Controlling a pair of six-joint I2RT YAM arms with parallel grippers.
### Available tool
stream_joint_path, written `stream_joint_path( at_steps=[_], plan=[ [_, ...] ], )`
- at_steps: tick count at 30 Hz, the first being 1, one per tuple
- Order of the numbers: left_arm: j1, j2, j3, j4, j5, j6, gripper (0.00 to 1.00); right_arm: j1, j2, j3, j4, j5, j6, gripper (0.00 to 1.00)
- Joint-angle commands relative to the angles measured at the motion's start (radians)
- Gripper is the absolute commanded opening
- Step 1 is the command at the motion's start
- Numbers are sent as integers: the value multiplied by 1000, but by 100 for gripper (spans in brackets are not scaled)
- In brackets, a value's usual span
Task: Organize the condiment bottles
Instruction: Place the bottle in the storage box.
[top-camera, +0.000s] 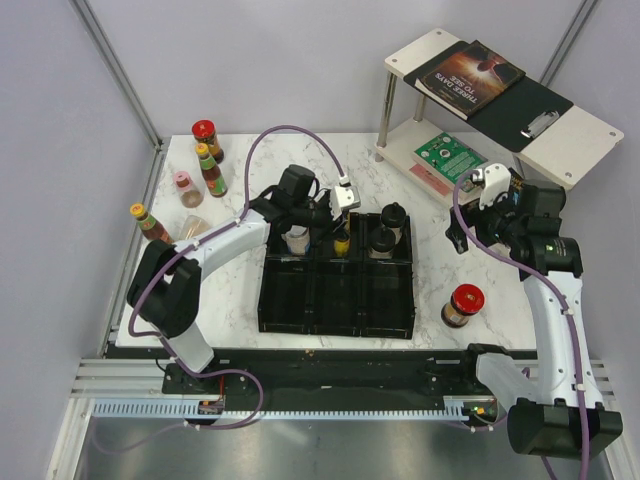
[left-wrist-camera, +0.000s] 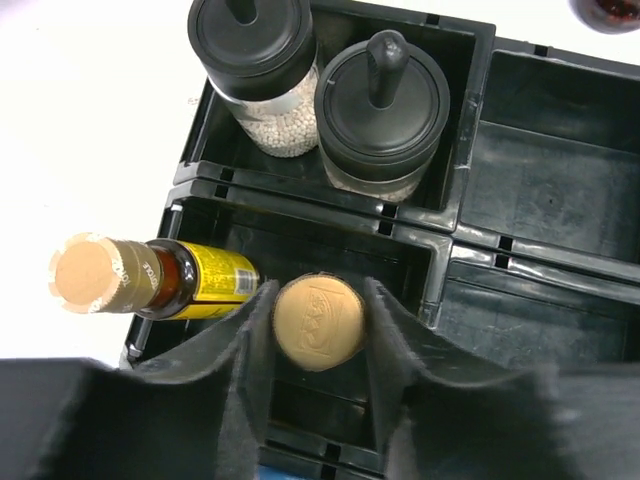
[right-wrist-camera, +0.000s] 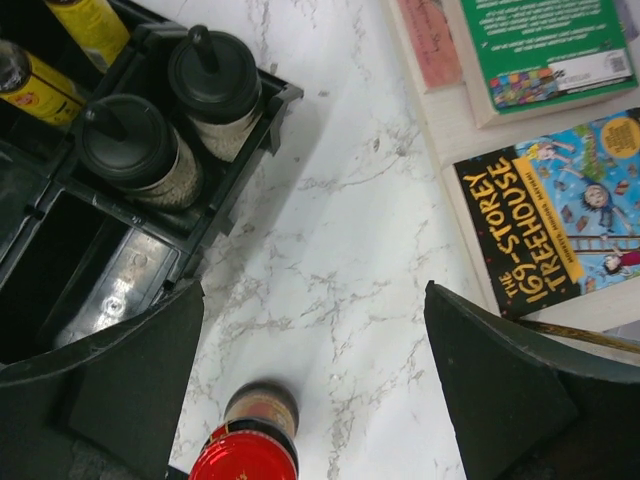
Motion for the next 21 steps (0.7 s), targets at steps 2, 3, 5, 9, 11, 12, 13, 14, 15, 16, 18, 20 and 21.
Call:
stream_joint_path(
  at_steps=[2, 3, 5, 9, 11, 12, 13, 14, 15, 16, 18, 20, 21],
  plan=[
    [-6, -15, -32, 26, -5, -6, 81, -2, 13, 36, -106, -20, -90, 98],
    [-4, -24, -39, 24, -6, -6, 95, -3, 5, 28, -126, -12, -101, 98],
    [-6, -52, -42, 21, -15, -9, 100, -3, 0, 25, -147, 12, -136, 98],
    [-6, -105, -39, -8, -35, -11, 99, -3, 2, 25, -241, 24, -193, 98],
    [-4, -135, -32, -22, -49, -12, 100, -2, 11, 23, -282, 20, -224, 98],
    [-4, -164, -23, -35, -55, -15, 100, -2, 16, 20, -320, 23, -254, 98],
    [-3, -179, -18, -41, -73, -20, 99, -2, 16, 19, -337, 23, -267, 98],
    [-3, -194, -12, -48, -83, -22, 99, -2, 14, 11, -354, 23, -277, 98],
    [-3, -228, -3, -67, -97, -22, 100, -2, 8, 8, -383, 17, -305, 98],
    [-4, -243, 5, -75, -141, -25, 99, -2, 5, 3, -396, 12, -316, 98],
    [-4, -271, 33, -119, -204, -26, 99, -3, -1, -1, -446, 2, -346, 98],
    [-1, -314, 45, -147, -288, -25, 99, -2, 2, -6, -480, 1, -391, 98],
    [0, -329, 39, -155, -319, -26, 100, -2, 3, -12, -504, 5, -403, 98]
  ],
)
